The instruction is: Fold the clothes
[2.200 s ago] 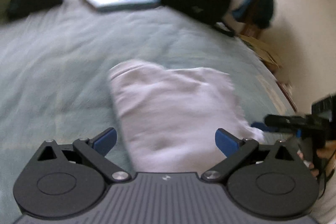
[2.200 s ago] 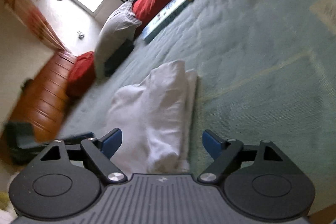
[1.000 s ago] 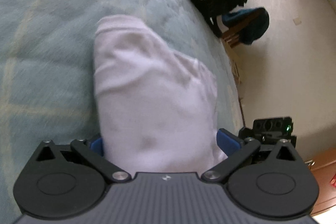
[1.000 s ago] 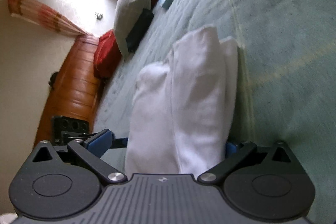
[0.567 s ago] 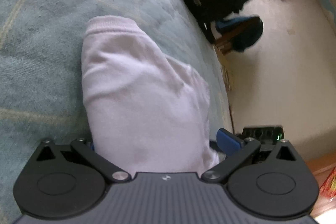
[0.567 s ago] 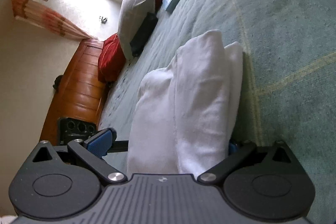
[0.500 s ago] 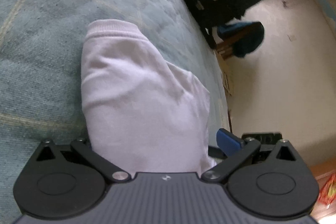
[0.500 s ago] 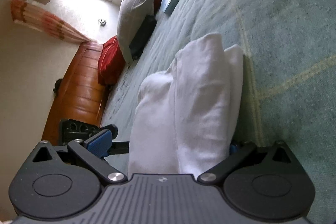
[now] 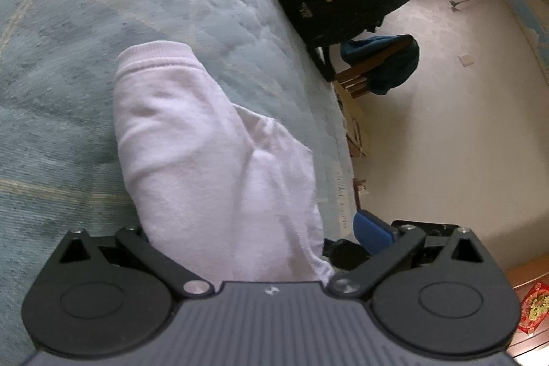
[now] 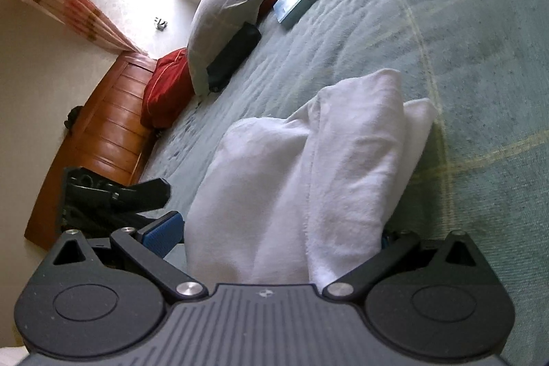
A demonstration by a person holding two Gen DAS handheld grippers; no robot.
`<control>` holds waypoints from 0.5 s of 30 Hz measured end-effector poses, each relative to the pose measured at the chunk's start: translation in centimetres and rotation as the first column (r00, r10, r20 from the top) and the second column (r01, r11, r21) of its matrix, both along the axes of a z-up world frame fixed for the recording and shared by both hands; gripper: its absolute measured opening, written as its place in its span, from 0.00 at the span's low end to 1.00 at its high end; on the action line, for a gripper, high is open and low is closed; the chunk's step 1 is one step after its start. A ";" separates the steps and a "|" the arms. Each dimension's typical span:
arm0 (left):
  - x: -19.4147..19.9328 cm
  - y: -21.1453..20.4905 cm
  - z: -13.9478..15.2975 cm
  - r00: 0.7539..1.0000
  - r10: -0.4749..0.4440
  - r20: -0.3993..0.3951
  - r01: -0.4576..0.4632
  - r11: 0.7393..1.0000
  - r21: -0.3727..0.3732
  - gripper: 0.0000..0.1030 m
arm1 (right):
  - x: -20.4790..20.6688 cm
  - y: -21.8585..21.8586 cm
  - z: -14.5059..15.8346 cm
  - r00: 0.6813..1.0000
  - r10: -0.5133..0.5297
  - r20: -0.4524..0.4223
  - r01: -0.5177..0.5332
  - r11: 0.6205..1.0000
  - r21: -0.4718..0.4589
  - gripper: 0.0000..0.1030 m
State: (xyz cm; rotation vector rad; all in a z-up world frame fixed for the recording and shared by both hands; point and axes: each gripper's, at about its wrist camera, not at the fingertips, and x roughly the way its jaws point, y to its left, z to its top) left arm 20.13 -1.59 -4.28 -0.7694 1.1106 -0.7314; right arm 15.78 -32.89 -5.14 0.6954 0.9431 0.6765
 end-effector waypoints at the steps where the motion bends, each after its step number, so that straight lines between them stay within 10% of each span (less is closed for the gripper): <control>1: 0.0 -0.1 0.2 1.000 -0.002 0.003 0.002 1.000 -0.002 0.99 | 0.0 0.1 0.1 1.000 0.000 0.003 0.000 1.000 0.001 1.00; 15: -0.7 0.6 -2.1 0.998 0.046 -0.046 -0.047 0.999 -0.021 0.99 | -0.1 0.1 -0.1 1.000 -0.002 0.009 0.002 1.000 0.015 1.00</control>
